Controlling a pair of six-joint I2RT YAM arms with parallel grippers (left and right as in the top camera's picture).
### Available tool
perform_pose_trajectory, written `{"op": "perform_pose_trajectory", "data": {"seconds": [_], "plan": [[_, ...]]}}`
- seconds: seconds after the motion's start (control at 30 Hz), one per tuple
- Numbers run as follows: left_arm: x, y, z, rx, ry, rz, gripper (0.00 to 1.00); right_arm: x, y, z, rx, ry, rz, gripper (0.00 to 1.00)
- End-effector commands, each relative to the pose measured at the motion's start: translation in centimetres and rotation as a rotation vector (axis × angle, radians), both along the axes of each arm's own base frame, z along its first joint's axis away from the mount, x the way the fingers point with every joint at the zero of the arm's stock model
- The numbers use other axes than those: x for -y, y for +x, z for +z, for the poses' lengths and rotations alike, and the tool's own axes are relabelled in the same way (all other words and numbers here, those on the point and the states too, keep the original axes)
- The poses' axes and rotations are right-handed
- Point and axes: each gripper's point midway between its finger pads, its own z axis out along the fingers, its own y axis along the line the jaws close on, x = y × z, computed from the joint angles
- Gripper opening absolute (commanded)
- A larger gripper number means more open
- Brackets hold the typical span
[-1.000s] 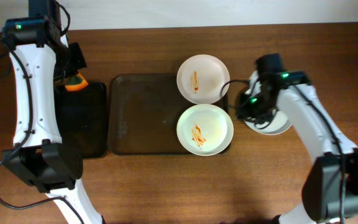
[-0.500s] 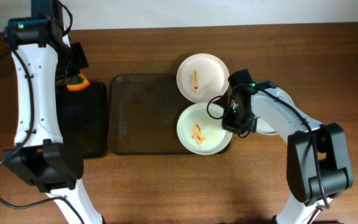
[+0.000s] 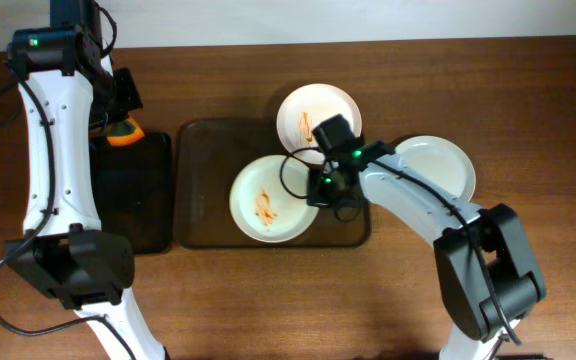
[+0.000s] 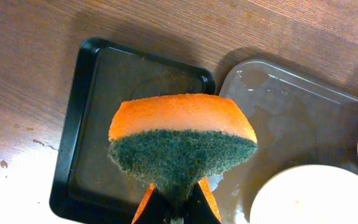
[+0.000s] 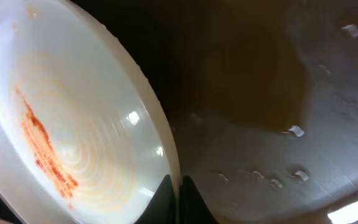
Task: Clean dirty plates on tray and stack at the side
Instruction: 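Grasp the lower-right sauced plate rim with the right gripper and pull it left, then scrub the held plate with the sponge in the left gripper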
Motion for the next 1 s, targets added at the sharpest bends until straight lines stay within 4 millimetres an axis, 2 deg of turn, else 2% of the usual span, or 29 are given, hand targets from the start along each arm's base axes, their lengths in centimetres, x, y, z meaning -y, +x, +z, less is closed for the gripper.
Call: {"op": "perform_pose_trajectory", "data": {"seconds": [0.0, 0.1, 0.17, 0.2, 0.27, 0.3, 0.37, 0.43, 0.53, 0.57, 0.63, 0.7, 0.77, 0.9, 0.97], "plan": [[0.0, 0.1, 0.3, 0.012, 0.002, 0.008, 0.0, -1.2, 0.9, -0.9, 0.017, 0.007, -0.049, 0.04], [0.1, 0.1, 0.3, 0.011, 0.001, 0.007, 0.0, -1.7, 0.8, -3.2, -0.035, 0.02, -0.066, 0.04], [0.3, 0.1, 0.2, 0.01, -0.003, 0.002, 0.0, -2.4, 0.2, -3.9, -0.067, 0.045, -0.048, 0.04], [1.0, 0.2, 0.2, 0.011, -0.021, -0.011, 0.0, -2.9, -0.1, -3.9, -0.075, 0.061, -0.023, 0.1], [1.7, 0.3, 0.2, 0.011, -0.024, -0.027, 0.0, -3.0, 0.0, -3.7, -0.063, 0.062, 0.014, 0.34], [2.0, 0.3, 0.2, 0.012, -0.024, -0.034, 0.0, -2.9, 0.2, -3.5, -0.044, 0.055, 0.043, 0.4], [3.0, 0.4, 0.2, 0.012, -0.022, -0.058, 0.0, -1.7, 2.4, -2.9, 0.068, -0.012, 0.16, 0.45], [3.5, 0.5, 0.2, 0.017, -0.017, -0.069, 0.0, -0.3, 3.6, -3.1, 0.126, -0.09, 0.188, 0.45], [3.9, 0.8, -0.2, 0.017, -0.02, -0.078, 0.0, -0.5, 3.6, -4.2, 0.108, -0.072, 0.199, 0.43], [4.3, 0.7, -1.1, -0.002, -0.028, -0.087, 0.0, -0.9, 3.5, -4.3, 0.103, -0.05, 0.205, 0.41], [6.2, 0.1, -3.9, -0.062, -0.076, -0.134, 0.0, -1.9, 3.4, -4.0, 0.1, 0.001, 0.203, 0.33], [8.3, -0.3, -6.7, -0.104, -0.118, -0.212, 0.0, -2.3, 3.4, -3.8, 0.084, 0.03, 0.15, 0.19], [9.6, -1.1, -9.1, -0.15, -0.117, -0.239, 0.0, -2.9, 3.2, -3.8, 0.06, 0.046, 0.078, 0.04], [11.8, -2.0, -11.8, -0.186, -0.111, -0.31, 0.0, -3.5, 2.6, -4.1, -0.002, 0.047, -0.127, 0.04], [13.1, -2.4, -13.3, -0.192, -0.107, -0.342, 0.0, -4.3, 2.3, -4.0, -0.001, 0.055, -0.117, 0.04]]}}
